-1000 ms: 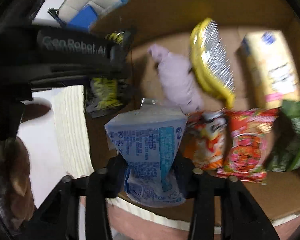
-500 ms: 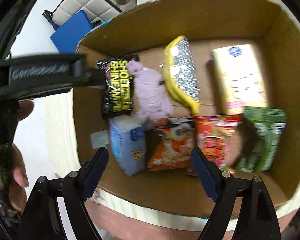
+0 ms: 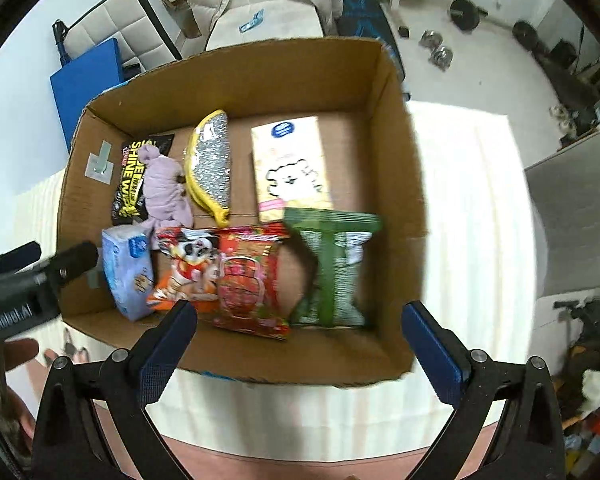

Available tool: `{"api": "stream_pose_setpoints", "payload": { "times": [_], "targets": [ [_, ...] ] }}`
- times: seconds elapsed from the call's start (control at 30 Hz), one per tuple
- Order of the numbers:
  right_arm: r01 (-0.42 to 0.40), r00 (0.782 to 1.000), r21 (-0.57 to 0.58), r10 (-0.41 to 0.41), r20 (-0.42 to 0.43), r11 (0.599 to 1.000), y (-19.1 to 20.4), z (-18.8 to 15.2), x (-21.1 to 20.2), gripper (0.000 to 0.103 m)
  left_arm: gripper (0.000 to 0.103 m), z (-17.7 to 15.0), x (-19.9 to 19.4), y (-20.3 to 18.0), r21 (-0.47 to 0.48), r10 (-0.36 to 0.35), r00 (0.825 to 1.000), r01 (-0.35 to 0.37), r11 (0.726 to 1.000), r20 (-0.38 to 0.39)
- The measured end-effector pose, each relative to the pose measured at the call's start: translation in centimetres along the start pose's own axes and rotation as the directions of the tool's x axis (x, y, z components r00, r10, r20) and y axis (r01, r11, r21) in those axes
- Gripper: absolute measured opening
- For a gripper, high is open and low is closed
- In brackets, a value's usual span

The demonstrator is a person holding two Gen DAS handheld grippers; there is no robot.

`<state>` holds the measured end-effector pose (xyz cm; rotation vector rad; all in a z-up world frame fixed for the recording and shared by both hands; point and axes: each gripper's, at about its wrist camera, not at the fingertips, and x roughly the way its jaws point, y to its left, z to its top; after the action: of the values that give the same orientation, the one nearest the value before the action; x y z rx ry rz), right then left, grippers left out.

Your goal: Organize soft objects

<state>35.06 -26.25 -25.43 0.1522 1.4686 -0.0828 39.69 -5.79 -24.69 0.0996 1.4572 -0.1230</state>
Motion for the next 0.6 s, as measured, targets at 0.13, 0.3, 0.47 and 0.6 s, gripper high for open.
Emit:
{"api": "stream_pose_setpoints", "payload": {
  "times": [0.13, 0.3, 0.47, 0.6],
  "targets": [
    [0.033, 0.999, -0.019, -0.033, 0.027, 0.999, -0.7, -0.8, -1.1, 0.103, 0.102, -2.2, -0.7, -1.1, 0.005, 0.019, 0.999, -0.020, 1.000, 0.044],
    [0.048, 0.997, -0.022, -0.046, 0.059, 0.999, -1.0, -1.5, -1.6, 0.103, 0.102, -3.3, -2.2, -1.5, -0.015, 0.008, 0.996, -0.007, 1.000, 0.093],
    [0.049, 0.996, -0.010, -0.048, 0.079, 0.999, -1.5, -1.8, -2.3, 0.103, 0.103, -3.5, -3.3, -1.9, -0.006, 0.035, 0.992, -0.034, 0.999, 0.122],
    [0.038, 0.994, -0.004, -0.037, 0.103, 0.999, -1.8, -2.1, -3.7, 0.103, 0.102, -3.8, -4.7, -1.9, -0.017, 0.035, 0.988, -0.033, 0.999, 0.148]
  ]
}}
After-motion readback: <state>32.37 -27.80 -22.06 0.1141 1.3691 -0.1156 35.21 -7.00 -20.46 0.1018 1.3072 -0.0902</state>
